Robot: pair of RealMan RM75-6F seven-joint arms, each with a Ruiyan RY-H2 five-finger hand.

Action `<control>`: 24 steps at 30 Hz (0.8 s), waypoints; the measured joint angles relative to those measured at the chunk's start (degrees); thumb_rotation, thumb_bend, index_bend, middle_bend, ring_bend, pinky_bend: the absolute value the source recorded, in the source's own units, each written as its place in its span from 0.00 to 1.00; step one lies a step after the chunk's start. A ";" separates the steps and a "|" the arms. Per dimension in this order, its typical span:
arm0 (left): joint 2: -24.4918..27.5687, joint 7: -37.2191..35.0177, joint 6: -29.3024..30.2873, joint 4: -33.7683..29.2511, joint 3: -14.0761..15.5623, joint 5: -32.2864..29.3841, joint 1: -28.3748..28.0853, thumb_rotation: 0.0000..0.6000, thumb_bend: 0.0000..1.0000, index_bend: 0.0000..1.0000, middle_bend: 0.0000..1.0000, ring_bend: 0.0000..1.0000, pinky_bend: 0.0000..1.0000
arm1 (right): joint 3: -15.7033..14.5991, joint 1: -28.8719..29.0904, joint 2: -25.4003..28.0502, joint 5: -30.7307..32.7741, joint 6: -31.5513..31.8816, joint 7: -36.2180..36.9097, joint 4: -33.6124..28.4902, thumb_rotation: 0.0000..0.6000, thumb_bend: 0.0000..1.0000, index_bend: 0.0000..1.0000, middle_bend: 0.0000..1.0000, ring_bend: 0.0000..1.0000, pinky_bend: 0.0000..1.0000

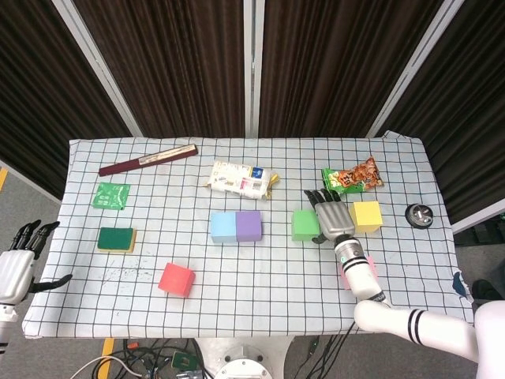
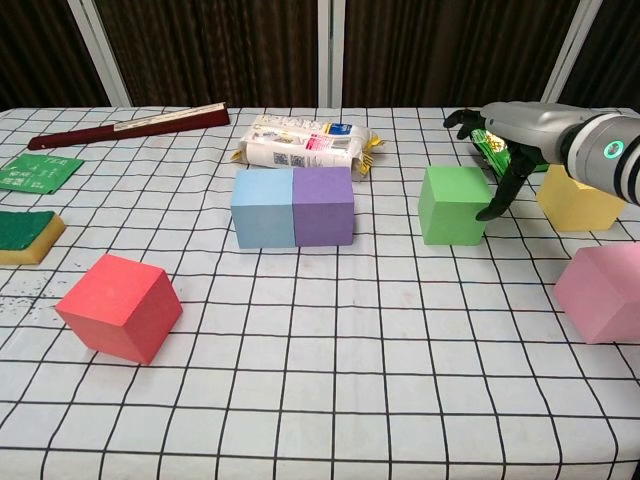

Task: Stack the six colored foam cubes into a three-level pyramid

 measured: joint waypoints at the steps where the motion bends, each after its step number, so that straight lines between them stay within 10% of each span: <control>1: -0.17 -0.14 -0.04 0.34 -0.08 0.00 0.14 1.00 0.00 0.10 0.13 0.00 0.03 | 0.06 0.27 -0.65 0.10 -0.03 0.03 0.71 1.00 0.00 0.00 0.14 0.00 0.00; 11: -0.65 -0.33 -0.22 0.81 -0.54 0.86 0.65 1.00 0.00 0.10 0.13 0.00 0.03 | 0.46 1.65 -6.69 -2.00 2.55 0.85 5.55 1.00 0.07 0.00 0.52 0.09 0.00; 24: -0.93 -1.85 -1.42 1.07 -1.20 0.55 0.89 1.00 0.00 0.10 0.13 0.00 0.03 | -0.04 3.10 -6.73 -14.52 0.23 6.64 7.50 1.00 0.09 0.00 0.58 0.10 0.00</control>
